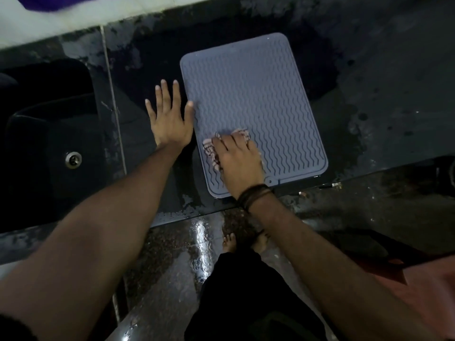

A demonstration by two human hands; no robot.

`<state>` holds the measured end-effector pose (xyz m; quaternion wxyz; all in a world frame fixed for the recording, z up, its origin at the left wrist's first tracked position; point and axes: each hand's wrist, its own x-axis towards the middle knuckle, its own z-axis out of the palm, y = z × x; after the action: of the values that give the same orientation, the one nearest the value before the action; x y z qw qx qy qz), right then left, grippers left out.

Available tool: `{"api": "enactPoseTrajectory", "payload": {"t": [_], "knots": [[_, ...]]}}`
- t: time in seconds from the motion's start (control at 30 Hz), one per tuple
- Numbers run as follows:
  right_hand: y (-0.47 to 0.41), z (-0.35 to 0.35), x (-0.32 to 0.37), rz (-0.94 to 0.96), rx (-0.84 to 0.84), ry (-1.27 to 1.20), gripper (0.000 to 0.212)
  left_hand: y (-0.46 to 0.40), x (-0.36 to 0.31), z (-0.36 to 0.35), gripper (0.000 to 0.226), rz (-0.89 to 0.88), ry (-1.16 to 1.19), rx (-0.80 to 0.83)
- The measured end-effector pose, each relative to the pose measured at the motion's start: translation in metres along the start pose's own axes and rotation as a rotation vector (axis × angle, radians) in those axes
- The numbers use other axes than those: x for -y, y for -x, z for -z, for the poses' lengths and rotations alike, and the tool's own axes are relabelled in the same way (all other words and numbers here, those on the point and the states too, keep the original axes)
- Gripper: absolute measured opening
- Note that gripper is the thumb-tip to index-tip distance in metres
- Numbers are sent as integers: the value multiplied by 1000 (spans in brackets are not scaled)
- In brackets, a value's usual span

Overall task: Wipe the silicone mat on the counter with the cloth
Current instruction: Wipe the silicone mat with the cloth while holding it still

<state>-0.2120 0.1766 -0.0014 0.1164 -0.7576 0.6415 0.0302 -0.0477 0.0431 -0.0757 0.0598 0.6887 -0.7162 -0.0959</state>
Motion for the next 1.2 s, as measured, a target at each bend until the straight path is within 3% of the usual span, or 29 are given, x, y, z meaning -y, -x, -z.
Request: {"api": "enactPoseTrajectory", "payload": {"t": [0.17,0.27,0.47,0.6,0.7,0.83,0.9,0.97,1.2], "knots": [[-3,-19,2,43,87,88,61,37,-8,-12,59,66,6,89],[28,-28,0,59,51,65,55,37,-11,-13,59,92,5,82],[94,-25,-12,114,191,-4,55,36,-11,-11,59,93,10,88],[70,-8,-14,36,32,-47,53,34,-8,-12,65,94,28,81],[25,-1,-16,-9,-73,-43,63,33,-7,-13,69,90,22,84],[-11,-7,-12,30,84,97,76,33,-8,-12,69,100,14,83],[-5,-15,-10,50,95,170,67,33,-9,-12,69,103,17,87],[10,-23,-12,75,55,156,58,34,-9,-12,68,108,22,86],[79,-24,-28,133,108,43,57,34,-10,-10,66,113,35,84]]}}
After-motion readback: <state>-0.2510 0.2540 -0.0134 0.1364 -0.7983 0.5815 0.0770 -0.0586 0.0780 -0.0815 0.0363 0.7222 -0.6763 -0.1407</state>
